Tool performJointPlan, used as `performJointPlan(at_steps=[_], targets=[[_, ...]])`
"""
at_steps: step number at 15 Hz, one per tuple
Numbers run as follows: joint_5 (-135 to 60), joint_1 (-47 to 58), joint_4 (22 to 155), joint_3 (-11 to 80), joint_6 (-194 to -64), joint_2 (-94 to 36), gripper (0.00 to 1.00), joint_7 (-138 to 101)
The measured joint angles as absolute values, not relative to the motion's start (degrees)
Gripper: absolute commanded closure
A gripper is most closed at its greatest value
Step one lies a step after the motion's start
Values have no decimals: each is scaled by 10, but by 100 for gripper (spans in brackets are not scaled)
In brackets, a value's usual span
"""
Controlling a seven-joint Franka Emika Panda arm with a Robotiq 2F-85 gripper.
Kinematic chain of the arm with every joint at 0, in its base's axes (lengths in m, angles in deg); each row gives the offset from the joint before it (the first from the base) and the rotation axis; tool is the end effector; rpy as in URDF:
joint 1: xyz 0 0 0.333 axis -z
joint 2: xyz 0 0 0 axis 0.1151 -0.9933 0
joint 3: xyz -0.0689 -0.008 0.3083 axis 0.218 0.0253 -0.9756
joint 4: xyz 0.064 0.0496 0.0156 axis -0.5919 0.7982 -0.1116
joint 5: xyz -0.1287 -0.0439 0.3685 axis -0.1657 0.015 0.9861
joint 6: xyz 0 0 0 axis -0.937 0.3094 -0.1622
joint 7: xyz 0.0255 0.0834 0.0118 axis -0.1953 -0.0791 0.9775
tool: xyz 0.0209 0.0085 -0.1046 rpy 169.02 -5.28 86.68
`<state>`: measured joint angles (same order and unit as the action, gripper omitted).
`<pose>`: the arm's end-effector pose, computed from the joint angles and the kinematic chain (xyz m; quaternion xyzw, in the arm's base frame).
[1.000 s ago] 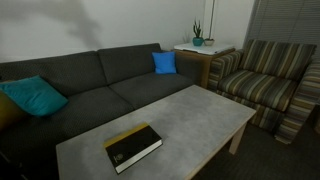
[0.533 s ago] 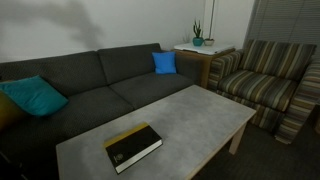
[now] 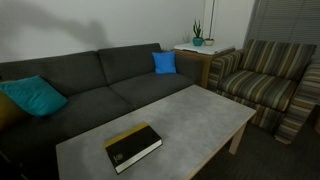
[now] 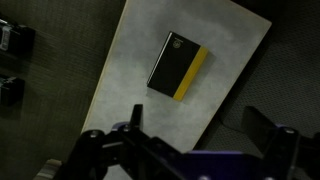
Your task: Open the book on the table
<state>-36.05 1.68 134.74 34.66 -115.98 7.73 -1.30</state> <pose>0.4391 0.0046 0.4475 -0.9920 -0.1227 -0.0304 0.0011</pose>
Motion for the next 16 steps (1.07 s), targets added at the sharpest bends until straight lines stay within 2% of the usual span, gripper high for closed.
performJointPlan(at_steps=[10,16], targets=[[-361,17,1351,346,-1161,70,0,15],[-361,24,1352,369,-1192,-7,0,94]])
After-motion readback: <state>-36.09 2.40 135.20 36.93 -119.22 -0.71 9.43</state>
